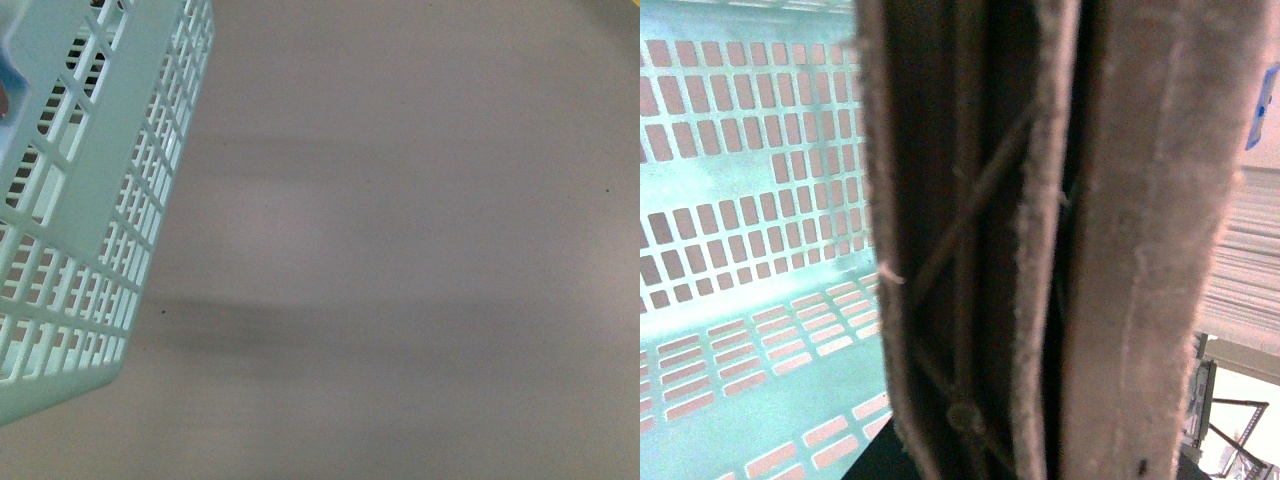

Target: Pick lemon and mango into basket

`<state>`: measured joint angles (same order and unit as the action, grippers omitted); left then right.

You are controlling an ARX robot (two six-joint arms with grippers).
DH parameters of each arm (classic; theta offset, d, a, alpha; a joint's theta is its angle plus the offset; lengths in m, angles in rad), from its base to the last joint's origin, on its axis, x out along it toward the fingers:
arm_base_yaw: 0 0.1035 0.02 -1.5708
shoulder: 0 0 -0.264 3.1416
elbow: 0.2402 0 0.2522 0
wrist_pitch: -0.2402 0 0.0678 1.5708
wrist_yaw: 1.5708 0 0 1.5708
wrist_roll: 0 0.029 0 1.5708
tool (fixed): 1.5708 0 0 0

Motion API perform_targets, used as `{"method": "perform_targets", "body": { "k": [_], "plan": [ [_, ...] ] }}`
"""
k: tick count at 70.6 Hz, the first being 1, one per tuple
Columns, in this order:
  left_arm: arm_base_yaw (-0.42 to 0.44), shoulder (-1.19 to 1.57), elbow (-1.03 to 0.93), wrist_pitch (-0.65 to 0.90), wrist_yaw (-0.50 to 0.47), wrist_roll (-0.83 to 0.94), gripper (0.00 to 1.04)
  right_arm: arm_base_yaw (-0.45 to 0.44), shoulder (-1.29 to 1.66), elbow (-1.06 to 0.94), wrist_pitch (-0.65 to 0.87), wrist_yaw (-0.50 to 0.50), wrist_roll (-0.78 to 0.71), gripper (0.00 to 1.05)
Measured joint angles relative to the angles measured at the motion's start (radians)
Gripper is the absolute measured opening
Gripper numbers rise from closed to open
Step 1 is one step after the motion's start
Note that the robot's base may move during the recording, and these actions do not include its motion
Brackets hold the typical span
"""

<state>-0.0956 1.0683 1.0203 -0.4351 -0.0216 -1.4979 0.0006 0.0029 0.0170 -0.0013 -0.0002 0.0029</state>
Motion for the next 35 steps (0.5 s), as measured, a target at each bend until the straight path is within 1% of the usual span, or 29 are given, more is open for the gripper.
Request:
{"method": "perform_targets", "body": {
  "k": [35],
  "plan": [
    [-0.001, 0.0, 0.0, -0.005, 0.001, 0.002, 0.16, 0.0, 0.0, 0.0, 0.0, 0.002, 0.0, 0.96]
  ]
}}
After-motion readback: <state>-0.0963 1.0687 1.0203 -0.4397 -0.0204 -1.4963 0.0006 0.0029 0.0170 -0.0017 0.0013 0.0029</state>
